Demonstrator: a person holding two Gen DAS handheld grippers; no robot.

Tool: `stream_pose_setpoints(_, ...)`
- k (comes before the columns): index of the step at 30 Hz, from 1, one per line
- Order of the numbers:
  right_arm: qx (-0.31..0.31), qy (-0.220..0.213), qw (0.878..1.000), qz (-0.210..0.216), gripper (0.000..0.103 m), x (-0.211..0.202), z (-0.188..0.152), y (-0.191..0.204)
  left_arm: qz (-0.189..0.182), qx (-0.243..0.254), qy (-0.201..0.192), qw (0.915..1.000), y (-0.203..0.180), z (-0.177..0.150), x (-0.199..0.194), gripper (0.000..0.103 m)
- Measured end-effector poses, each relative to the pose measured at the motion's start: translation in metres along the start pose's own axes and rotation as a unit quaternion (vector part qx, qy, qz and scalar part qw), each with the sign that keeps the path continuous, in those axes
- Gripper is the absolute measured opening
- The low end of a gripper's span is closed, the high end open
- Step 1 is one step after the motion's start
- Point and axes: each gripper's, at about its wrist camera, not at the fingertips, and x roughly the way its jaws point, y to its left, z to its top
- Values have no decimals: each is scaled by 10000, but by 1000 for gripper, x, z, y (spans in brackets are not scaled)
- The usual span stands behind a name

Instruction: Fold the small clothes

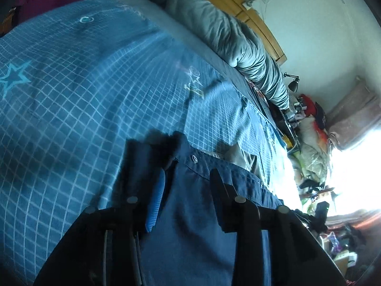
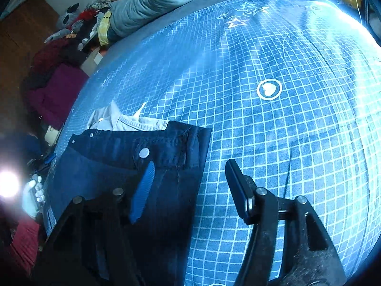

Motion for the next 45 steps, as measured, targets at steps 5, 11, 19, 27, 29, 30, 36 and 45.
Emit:
stream_pose_setpoints(5, -29, 90, 9996, 253, 61, 4, -22, 13, -51, 317, 460, 9984, -6, -65, -23, 46)
stream_pose_setpoints(11, -23, 303, 9994, 179, 65, -1, -72, 22, -151, -612, 402, 9972, 53, -157, -70, 19)
stream_pose_setpoints(19, 174, 269, 9994, 129, 70, -25, -134, 28, -96, -472, 142, 9987, 51, -196, -137, 53)
stream_pose_setpoints(27, 582, 159, 9981, 140, 71, -36, -156, 26, -358, -966, 74, 9947, 36, -200, -97, 62)
stream_pose_setpoints(29, 623, 159, 9979, 109, 73, -34, -153, 27, -342, -1194, -452, 9912, 33, -202, -93, 69)
stream_pose_setpoints(30, 622, 166, 9979, 87, 74, -33, -152, 29, -328, -1244, -658, 9895, 30, -201, -90, 72)
stream_pose_setpoints(36, 322, 224, 9991, -136, 81, -29, -148, 46, 34, -1308, -1265, 9833, 22, -176, -59, 65)
stream_pose_setpoints(45, -368, -224, 9987, 273, 80, -50, -112, 115, 768, -286, -1540, 9847, -22, -145, -44, 3)
